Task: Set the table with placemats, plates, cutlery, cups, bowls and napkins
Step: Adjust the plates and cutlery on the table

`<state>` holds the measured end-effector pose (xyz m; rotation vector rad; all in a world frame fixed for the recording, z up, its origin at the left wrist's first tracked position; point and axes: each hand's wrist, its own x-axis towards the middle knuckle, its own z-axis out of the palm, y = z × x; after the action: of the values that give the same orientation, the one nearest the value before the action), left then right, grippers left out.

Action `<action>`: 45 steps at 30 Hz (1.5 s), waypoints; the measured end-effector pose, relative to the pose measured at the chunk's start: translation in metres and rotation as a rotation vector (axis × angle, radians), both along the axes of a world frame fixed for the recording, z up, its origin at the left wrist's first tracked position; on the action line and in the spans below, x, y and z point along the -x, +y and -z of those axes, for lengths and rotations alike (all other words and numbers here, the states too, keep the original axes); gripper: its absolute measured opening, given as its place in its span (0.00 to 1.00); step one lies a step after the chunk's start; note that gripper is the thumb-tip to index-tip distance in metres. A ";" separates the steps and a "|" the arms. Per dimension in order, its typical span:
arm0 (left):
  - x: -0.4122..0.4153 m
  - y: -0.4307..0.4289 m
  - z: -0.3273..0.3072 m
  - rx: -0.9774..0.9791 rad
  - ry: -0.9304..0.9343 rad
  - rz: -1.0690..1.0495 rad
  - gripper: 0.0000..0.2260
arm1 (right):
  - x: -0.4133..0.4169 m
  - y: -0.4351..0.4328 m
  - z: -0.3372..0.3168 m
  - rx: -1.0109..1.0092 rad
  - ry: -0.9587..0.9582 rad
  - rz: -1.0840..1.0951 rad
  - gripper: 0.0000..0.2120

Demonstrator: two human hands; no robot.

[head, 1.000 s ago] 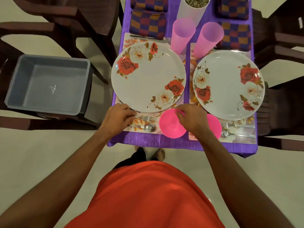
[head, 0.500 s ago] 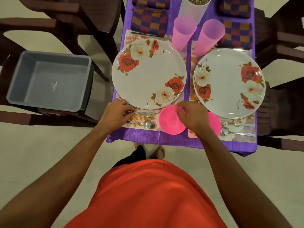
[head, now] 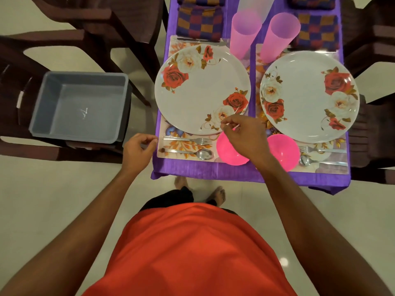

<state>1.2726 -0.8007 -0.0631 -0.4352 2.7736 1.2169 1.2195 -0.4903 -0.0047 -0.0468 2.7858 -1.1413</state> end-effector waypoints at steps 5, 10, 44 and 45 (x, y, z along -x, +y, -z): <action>-0.005 -0.052 0.013 -0.002 0.031 0.003 0.05 | 0.003 -0.067 0.003 -0.010 -0.054 -0.064 0.08; 0.009 -0.141 0.029 -0.046 -0.027 -0.007 0.06 | 0.015 -0.183 0.014 -0.047 -0.170 -0.221 0.09; 0.185 -0.619 0.236 0.206 -0.608 -0.340 0.24 | 0.151 -0.498 0.275 -0.043 -0.544 0.494 0.10; 0.187 -0.617 0.230 0.202 -0.608 -0.372 0.22 | 0.152 -0.497 0.273 -0.053 -0.536 0.493 0.09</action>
<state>1.0856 -1.4179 -0.2935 -1.1585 2.3374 0.6810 1.0674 -0.9875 -0.2772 0.8577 2.3851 -0.9693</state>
